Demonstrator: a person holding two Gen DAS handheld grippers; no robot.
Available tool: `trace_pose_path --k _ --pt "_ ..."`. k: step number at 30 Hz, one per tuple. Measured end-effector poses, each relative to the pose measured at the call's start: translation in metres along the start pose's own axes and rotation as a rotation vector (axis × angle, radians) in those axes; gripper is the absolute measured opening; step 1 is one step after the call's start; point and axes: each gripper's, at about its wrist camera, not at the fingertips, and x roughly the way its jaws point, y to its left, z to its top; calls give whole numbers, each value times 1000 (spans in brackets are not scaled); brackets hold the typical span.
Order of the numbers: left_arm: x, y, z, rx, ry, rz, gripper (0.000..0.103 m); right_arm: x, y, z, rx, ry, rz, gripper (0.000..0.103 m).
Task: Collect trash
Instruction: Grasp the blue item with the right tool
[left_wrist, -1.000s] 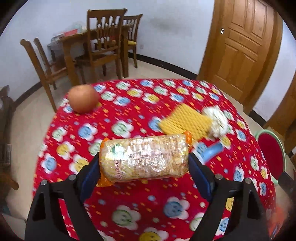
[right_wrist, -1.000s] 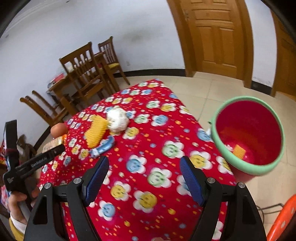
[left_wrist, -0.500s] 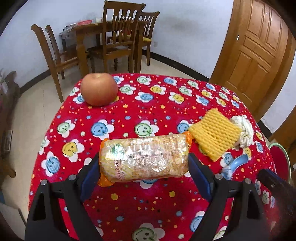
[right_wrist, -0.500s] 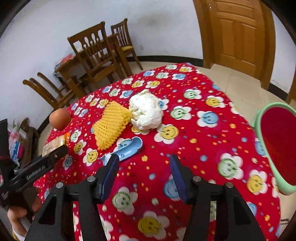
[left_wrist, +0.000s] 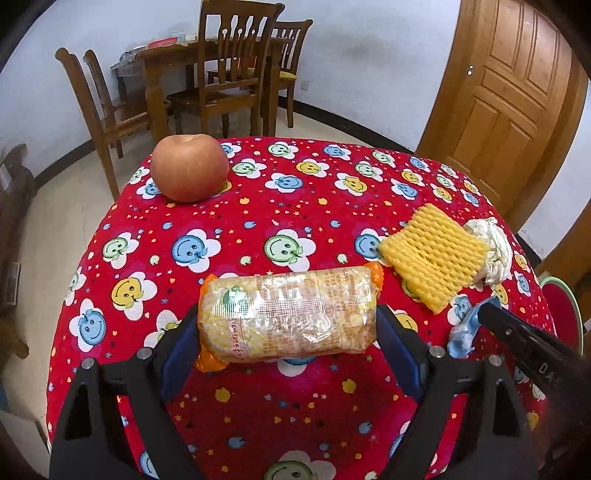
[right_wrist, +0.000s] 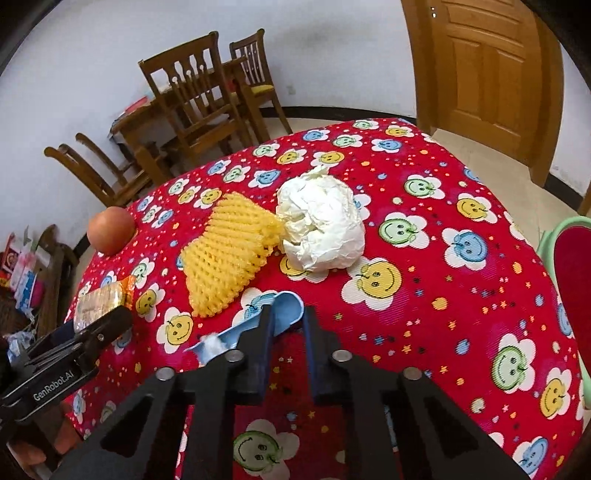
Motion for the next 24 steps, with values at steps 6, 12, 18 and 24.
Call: trace_pose_path --k 6,12,18,24 --pt "1 1 0 -8 4 -5 88 -8 0 -1 6 -26 12 8" --pt "0 1 1 -10 5 -15 88 -24 -7 -3 42 -58 15 6" --pt "-4 -1 1 -9 3 -36 88 -45 -14 -6 51 -108 1 5" --pt "-12 -9 -2 4 -11 -52 88 -66 -24 -7 72 -148 -2 5"
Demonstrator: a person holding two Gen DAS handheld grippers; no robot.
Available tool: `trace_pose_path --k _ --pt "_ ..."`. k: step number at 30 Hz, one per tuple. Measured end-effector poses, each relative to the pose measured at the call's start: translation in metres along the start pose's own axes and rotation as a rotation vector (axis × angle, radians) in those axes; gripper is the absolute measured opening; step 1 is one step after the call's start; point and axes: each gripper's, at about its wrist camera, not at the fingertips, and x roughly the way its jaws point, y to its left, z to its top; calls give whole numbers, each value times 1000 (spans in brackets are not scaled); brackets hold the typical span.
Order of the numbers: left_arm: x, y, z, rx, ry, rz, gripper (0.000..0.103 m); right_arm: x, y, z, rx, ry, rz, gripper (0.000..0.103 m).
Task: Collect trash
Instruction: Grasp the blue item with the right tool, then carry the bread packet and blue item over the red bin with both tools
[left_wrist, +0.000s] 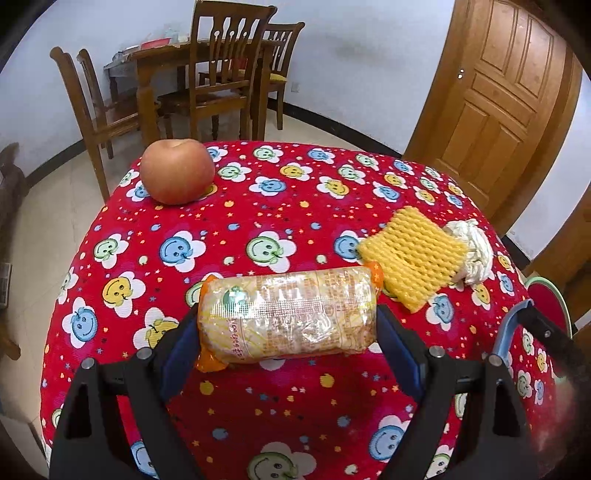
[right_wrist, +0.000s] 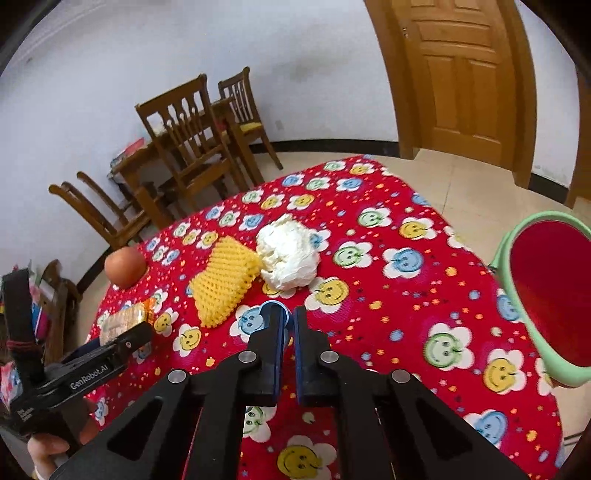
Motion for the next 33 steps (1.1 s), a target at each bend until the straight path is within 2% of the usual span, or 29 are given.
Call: trace_pose_path --k 16,33 --pt "-28 -45 -3 71 -30 -20 88 -65 -55 4 89 -113 -41 5" --pt "-51 -122 -4 172 -45 -117 88 -109 -136 1 224 -180 -142 5"
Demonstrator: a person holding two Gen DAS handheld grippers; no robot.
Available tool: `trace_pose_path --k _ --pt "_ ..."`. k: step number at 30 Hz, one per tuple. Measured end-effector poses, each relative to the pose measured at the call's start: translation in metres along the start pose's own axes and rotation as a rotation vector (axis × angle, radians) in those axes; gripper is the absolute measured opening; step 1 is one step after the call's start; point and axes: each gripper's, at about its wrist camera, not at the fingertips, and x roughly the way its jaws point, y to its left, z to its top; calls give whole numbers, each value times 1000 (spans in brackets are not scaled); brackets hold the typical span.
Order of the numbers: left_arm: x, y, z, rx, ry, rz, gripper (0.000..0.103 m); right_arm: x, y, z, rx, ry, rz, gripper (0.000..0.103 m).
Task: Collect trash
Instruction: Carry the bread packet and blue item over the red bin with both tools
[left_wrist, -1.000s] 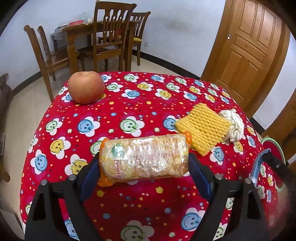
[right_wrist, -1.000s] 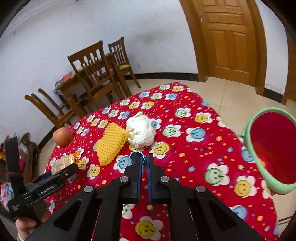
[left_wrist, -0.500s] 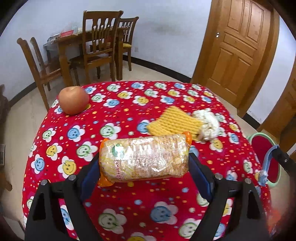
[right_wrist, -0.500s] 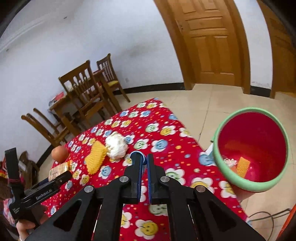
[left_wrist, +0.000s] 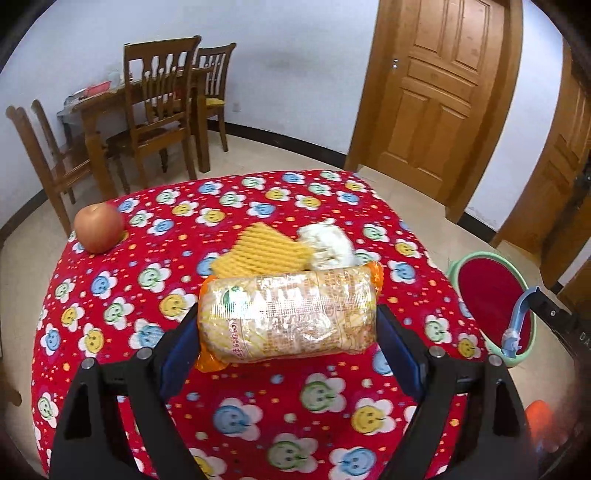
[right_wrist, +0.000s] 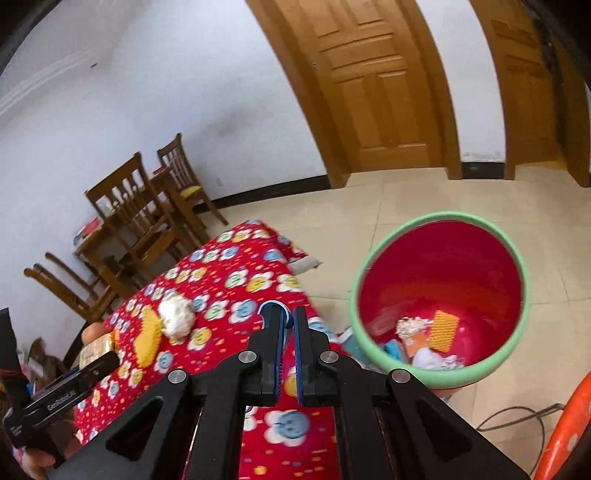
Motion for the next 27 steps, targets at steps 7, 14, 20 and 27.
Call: trace_pose_path --k 7,14,20,27 --pt "2 -28 0 26 16 -54 88 -2 -39 10 47 -23 -82 5" --pt "8 -58 -1 69 34 -98 88 13 -79 13 89 -2 -173 5" --pt "16 -85 -1 113 52 -129 88 28 -107 9 121 36 -218 8" --pt "28 -117 -1 163 77 -163 88 29 -126 7 136 45 -230 25"
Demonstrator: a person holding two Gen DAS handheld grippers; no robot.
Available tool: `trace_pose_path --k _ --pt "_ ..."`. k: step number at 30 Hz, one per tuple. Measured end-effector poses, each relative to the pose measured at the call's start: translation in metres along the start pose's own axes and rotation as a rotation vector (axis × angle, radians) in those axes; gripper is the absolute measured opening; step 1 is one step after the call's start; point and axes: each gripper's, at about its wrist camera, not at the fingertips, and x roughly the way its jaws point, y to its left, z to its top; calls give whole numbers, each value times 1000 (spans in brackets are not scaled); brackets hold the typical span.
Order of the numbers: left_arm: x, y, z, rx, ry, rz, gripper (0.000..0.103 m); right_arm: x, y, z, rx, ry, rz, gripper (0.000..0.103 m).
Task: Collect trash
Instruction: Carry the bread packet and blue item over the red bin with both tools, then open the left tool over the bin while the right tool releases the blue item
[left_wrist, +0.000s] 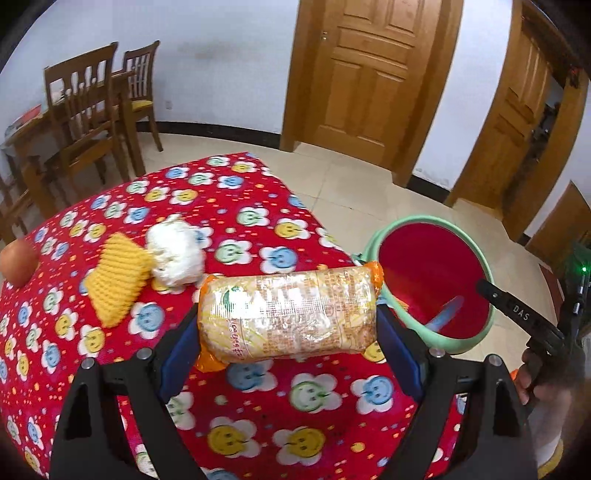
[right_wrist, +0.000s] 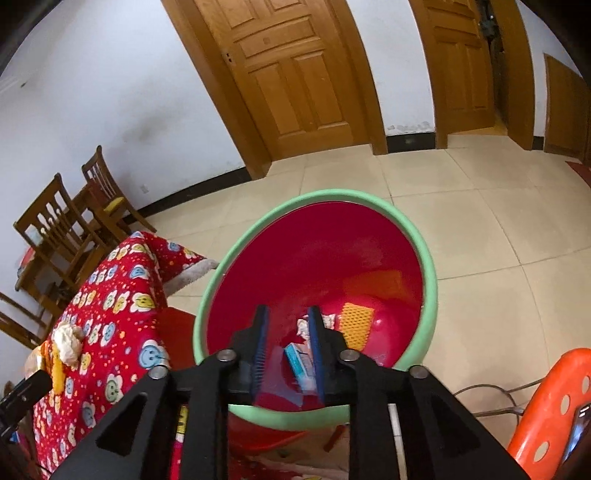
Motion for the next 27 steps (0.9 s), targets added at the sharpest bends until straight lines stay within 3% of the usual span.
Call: trace_pose_path --k 5,14,27 --pt "13 -22 3 33 11 -34 88 -7 -10 2 22 -13 11 32" --pt "33 -66 7 111 28 -100 88 -33 -19 0 6 -57 -35 33" --pt "70 -131 11 231 61 -102 88 -52 -53 -5 79 -86 -42 36"
